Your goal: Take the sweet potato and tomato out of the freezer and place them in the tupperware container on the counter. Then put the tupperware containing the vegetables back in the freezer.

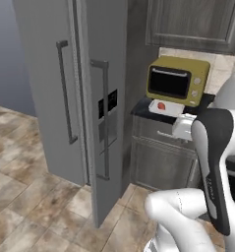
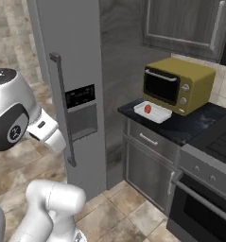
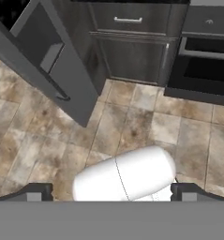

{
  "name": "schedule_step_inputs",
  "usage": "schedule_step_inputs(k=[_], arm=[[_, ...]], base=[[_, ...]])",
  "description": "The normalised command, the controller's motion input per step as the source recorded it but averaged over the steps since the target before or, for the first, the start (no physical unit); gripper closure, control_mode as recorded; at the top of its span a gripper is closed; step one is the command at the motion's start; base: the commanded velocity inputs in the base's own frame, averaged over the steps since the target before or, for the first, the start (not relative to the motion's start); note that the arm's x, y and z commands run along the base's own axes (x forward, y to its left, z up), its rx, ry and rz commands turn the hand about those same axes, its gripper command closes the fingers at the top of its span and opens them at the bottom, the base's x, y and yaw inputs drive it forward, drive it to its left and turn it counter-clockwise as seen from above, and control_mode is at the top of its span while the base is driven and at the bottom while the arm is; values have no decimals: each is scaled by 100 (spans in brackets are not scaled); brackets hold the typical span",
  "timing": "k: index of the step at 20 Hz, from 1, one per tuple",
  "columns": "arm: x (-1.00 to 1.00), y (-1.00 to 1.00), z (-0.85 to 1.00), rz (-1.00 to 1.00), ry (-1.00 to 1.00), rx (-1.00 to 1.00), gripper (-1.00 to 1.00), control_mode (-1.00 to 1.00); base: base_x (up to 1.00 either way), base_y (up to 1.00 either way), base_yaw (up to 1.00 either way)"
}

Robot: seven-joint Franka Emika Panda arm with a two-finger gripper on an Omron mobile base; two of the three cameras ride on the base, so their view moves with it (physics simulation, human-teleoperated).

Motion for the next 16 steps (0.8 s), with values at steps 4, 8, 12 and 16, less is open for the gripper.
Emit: schedule_step_inputs(k=[4, 8, 12, 16], arm=[[0, 0, 0, 0, 0, 0, -100, 100], [0, 0, 0, 0, 0, 0, -100, 100], [0, 0, 0, 0, 0, 0, -100, 100], [0, 0, 0, 0, 0, 0, -100, 100]], base=[[-78, 100, 0], [-21, 100, -5], [0, 100, -23], [8, 100, -31]])
